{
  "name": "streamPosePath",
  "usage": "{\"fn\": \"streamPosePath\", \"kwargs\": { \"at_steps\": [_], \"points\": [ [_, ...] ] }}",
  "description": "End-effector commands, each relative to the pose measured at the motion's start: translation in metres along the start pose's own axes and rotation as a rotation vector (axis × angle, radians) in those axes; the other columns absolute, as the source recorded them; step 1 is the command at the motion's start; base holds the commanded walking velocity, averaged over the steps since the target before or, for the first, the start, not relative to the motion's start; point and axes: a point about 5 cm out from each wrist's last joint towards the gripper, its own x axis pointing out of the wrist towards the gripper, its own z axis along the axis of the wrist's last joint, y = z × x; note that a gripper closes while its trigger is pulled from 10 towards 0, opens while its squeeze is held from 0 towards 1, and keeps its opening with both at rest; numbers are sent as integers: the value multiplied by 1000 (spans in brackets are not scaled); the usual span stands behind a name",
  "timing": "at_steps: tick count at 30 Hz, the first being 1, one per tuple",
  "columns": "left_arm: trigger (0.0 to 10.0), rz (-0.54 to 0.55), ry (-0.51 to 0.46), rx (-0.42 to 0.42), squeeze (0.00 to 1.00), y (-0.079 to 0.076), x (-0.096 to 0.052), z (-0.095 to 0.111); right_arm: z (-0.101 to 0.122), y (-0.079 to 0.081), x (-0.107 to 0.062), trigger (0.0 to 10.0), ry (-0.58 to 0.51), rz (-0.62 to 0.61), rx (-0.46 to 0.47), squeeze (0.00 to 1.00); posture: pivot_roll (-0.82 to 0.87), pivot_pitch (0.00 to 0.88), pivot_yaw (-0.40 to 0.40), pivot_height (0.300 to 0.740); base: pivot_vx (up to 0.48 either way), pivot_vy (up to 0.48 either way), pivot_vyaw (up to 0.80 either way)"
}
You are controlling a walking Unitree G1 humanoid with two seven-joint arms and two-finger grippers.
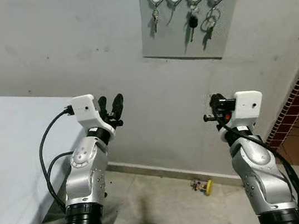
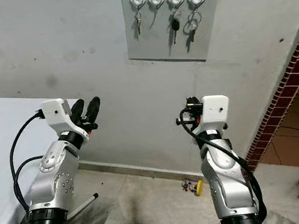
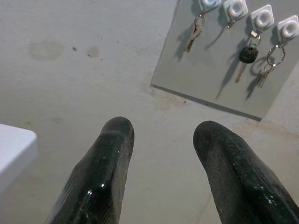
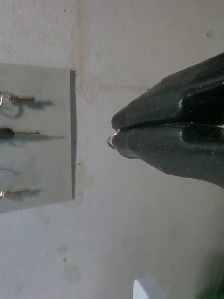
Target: Hang keys on a hook
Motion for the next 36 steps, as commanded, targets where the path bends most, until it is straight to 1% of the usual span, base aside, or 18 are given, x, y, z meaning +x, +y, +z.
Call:
{"fn": "streamPosePath", "kwargs": {
  "at_steps": [1,22,36],
  "points": [
    [10000,0,-11,-5,0,-1,2,6,7,5,1,10000,-21,50,3,0,-155,8,-44,724,247,0,0],
    [10000,-1,-5,-23,0,-2,3,7,7,11,0,10000,-4,89,14,0,-158,0,-47,724,256,0,0],
    [10000,-17,-3,-21,0,-4,5,7,7,13,-1,10000,1,111,13,0,-159,0,-47,724,323,0,0]
  ]
}}
